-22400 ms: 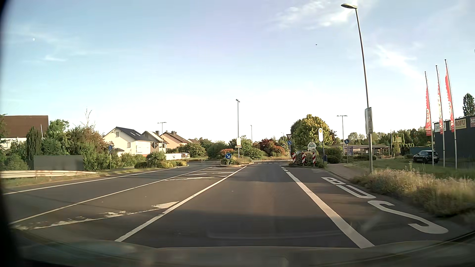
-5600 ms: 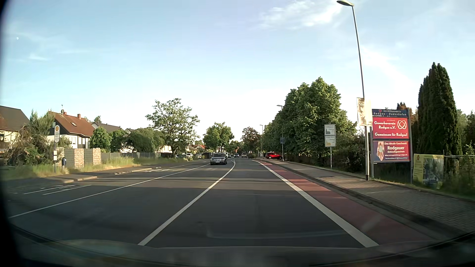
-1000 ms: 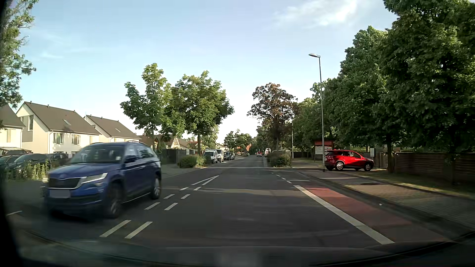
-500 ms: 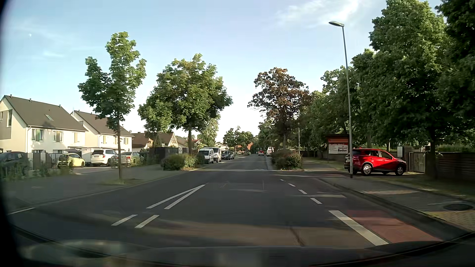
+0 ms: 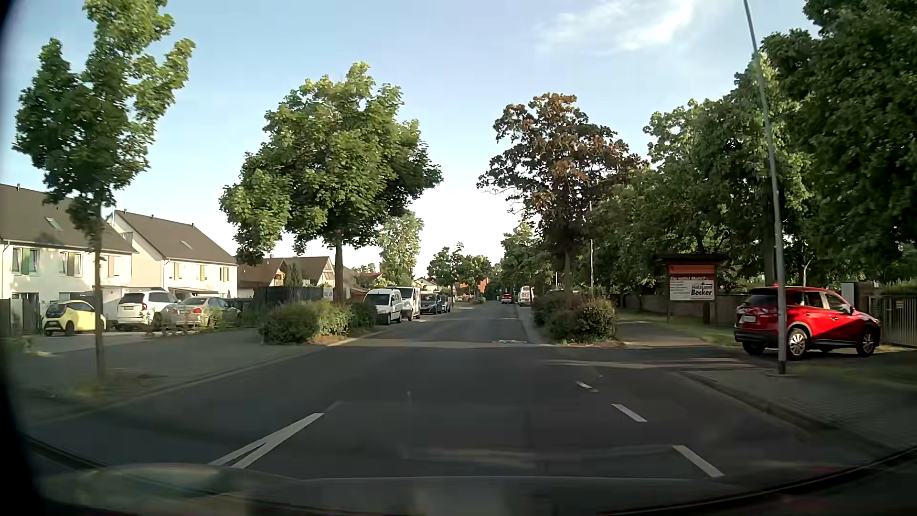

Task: Follow the waypoints while adhering to traffic rules and regulations

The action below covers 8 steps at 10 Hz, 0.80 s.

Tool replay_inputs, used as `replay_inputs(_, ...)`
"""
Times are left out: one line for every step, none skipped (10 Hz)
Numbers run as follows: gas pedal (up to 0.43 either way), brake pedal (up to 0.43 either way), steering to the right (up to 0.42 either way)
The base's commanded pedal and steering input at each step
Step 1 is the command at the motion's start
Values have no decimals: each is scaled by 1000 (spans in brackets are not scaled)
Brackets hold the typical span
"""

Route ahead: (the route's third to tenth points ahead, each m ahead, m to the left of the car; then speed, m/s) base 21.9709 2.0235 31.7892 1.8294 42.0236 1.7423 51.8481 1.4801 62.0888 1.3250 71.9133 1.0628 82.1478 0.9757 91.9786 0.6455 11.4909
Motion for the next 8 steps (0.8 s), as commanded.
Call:
replay_inputs(0,30,-2)
replay_inputs(0,30,-2)
replay_inputs(0,30,-2)
replay_inputs(0,30,-2)
replay_inputs(0,30,0)
replay_inputs(0,30,9)
replay_inputs(0,30,15)
replay_inputs(0,30,16)
